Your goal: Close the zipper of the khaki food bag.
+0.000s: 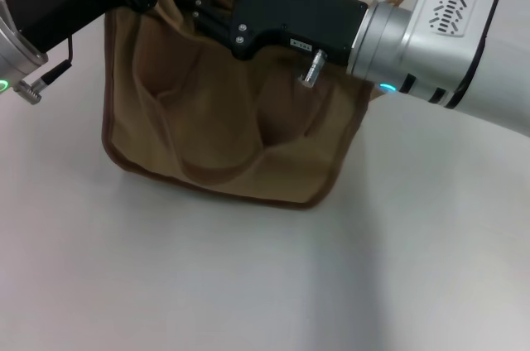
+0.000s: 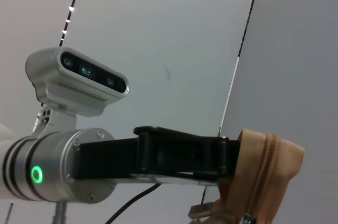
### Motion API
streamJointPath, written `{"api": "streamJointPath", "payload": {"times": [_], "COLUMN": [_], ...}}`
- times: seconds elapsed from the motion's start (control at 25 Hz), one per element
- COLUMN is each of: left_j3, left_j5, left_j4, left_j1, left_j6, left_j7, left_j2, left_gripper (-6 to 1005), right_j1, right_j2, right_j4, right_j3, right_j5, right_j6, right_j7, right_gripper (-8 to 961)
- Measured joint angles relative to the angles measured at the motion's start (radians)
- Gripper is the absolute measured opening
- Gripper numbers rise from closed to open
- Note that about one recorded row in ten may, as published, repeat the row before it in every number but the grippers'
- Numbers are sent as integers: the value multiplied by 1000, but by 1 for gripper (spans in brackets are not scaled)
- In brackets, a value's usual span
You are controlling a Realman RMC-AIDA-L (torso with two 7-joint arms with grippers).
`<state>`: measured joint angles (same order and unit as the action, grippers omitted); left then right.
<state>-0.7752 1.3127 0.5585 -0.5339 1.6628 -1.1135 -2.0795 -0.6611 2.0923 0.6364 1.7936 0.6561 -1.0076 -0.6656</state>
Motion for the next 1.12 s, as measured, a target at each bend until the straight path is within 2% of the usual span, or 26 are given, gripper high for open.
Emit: {"api": "streamJointPath", "payload": {"times": [0.2, 0.48, 0.68, 0.88, 1.0, 1.12], "left_j3": [-4, -6, -6, -5, -2, -1], "left_j5": [-4, -16, -17, -17, -17, -17], "left_j4": [0, -15, -15, -22, -26, -26], "left_j1": [3, 5, 8, 12, 14, 18], "left_j6": [0, 1, 1, 3, 4, 8], "left_j7": [0, 11, 15, 24, 24, 24], "left_j2": [-1, -1, -1, -1, -1, -1], "left_gripper": [37, 38, 39, 40, 41, 41], "right_j1": [5, 15, 58, 86, 109, 152], "right_j2": [0, 0, 0, 0, 0, 0], "right_j4": [-5, 0, 5, -1, -4, -8], "right_j3": [5, 36, 23, 14, 13, 5], "right_j5": [-90, -96, -104, -183, -218, -224], "right_j6": [12, -13, -62, -79, -138, -274], "right_j7": [32, 49, 49, 56, 66, 13], "right_gripper": [420, 420, 421, 421, 421, 421]}}
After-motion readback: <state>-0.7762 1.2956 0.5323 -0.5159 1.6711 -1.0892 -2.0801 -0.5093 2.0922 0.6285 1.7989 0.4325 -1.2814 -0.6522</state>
